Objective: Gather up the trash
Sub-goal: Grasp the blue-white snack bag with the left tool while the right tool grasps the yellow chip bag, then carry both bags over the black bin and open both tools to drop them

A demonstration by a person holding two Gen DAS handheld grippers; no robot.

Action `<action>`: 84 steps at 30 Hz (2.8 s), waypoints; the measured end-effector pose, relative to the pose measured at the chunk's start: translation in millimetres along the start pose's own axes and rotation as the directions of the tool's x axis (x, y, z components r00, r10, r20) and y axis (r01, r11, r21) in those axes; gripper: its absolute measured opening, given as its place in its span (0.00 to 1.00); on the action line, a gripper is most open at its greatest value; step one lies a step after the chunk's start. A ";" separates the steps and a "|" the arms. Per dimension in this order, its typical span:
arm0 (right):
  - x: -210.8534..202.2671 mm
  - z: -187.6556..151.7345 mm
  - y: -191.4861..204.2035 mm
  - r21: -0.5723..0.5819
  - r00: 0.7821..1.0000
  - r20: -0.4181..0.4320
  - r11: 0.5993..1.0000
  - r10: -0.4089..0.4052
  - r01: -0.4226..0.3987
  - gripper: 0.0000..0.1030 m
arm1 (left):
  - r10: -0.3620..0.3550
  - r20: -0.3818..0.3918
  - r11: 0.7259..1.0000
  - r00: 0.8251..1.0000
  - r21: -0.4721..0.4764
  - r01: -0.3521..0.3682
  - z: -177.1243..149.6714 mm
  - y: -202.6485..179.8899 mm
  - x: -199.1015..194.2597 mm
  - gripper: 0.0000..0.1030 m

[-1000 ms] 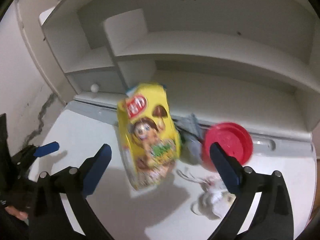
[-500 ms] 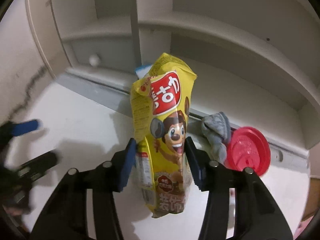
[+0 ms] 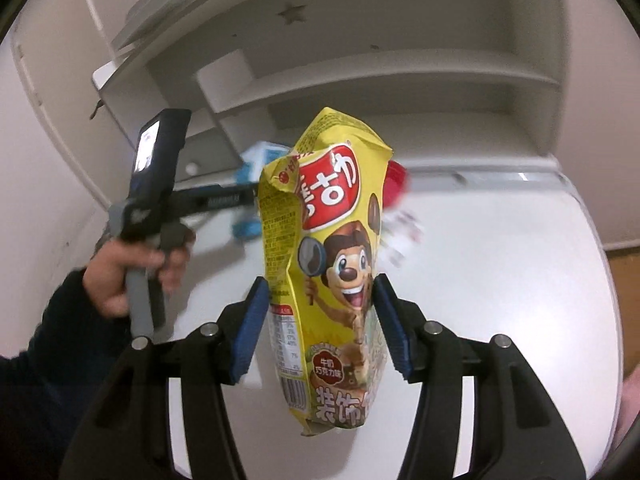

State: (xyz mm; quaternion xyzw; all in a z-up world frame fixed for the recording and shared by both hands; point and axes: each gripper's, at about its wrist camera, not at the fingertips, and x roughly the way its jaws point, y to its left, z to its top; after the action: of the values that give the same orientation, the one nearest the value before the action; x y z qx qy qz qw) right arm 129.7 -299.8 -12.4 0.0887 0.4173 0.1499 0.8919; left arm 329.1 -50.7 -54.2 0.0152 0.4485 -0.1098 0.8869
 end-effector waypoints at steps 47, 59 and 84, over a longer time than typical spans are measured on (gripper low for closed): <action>-157.6 -376.0 -367.4 0.729 0.833 -0.351 0.433 -0.428 0.530 0.56 | -0.440 -0.352 0.527 0.826 0.644 0.555 -274.4 -530.0 -101.7 0.31; -166.8 -378.5 -370.5 0.744 0.825 -0.325 0.414 -0.462 0.525 0.77 | -0.404 -0.386 0.513 0.830 0.655 0.554 -282.4 -541.5 -81.9 0.31; -229.3 -402.7 -378.8 0.843 0.742 -0.295 0.202 -0.602 0.499 0.78 | -0.391 -0.476 0.427 0.788 0.665 0.613 -315.8 -591.7 -60.1 0.68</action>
State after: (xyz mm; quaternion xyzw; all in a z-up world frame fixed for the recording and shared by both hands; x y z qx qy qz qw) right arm -246.6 -720.7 -211.3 0.3931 0.3889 -0.4234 0.7176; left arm -78.9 -577.3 -152.5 0.2847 0.4415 -0.5551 0.6448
